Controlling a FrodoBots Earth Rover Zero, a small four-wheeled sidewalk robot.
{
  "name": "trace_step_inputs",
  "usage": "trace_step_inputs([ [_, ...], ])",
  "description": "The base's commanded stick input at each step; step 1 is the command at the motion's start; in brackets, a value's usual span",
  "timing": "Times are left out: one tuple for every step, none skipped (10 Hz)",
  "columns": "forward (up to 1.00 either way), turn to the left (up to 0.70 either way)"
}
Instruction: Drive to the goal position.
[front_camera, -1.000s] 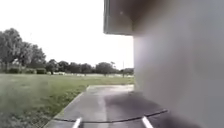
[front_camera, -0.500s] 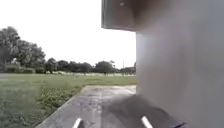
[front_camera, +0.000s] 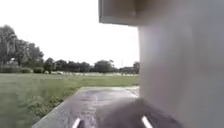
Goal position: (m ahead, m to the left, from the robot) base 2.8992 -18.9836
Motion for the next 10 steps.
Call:
trace_step_inputs([
  [0.69,0.34],
  [0.69,0.33],
  [0.69,0.23],
  [0.69,0.13],
  [0.69,0.03],
  [0.69,0.03],
  [0.69,0.03],
  [0.69,0.03],
  [0.69,0.03],
  [0.69,0.03],
])
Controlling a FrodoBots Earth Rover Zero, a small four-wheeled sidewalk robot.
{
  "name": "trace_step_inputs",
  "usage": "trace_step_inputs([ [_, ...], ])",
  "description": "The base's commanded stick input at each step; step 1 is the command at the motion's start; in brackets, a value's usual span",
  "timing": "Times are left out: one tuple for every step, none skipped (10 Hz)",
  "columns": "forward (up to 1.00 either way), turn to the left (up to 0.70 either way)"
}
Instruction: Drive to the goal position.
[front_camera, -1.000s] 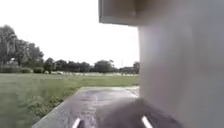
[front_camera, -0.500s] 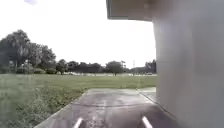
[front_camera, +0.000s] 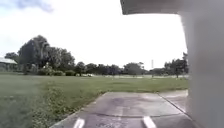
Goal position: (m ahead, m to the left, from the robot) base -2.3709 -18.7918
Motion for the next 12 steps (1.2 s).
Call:
trace_step_inputs([
  [0.69,0.03],
  [0.69,0.03],
  [0.69,0.03],
  [0.69,0.03],
  [0.69,0.03],
  [0.69,0.03],
  [0.69,-0.22],
  [0.69,-0.31],
  [0.69,-0.31],
  [0.69,-0.31],
  [0.69,-0.31],
  [0.69,-0.31],
])
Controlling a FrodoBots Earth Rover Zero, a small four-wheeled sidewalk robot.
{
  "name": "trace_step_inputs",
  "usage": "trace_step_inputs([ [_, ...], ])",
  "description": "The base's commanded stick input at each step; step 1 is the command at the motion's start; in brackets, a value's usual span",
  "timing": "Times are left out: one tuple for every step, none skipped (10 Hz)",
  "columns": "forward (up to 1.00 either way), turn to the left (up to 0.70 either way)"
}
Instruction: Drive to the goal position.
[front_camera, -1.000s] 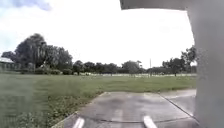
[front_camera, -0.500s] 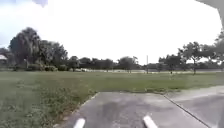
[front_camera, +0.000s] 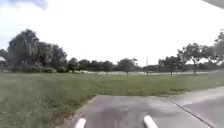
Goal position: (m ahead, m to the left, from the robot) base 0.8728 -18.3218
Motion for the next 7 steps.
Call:
trace_step_inputs([
  [0.70,-0.32],
  [0.70,-0.32],
  [0.69,-0.31],
  [0.69,-0.31],
  [0.68,-0.31],
  [0.68,-0.31],
  [0.68,-0.31],
])
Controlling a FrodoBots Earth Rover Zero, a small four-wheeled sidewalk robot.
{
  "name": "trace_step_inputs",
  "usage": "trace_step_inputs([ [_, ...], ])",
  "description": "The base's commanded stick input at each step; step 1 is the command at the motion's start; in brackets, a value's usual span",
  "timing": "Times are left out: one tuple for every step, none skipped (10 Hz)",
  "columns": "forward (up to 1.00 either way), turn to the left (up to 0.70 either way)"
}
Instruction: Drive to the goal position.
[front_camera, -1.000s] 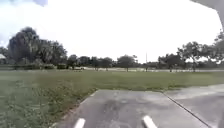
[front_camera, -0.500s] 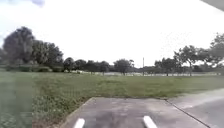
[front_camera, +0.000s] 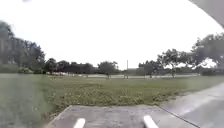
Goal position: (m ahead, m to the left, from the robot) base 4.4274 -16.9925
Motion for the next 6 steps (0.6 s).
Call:
trace_step_inputs([
  [0.68,-0.31],
  [0.68,-0.31],
  [0.68,-0.31],
  [0.68,-0.31],
  [0.68,-0.31],
  [0.68,-0.31],
])
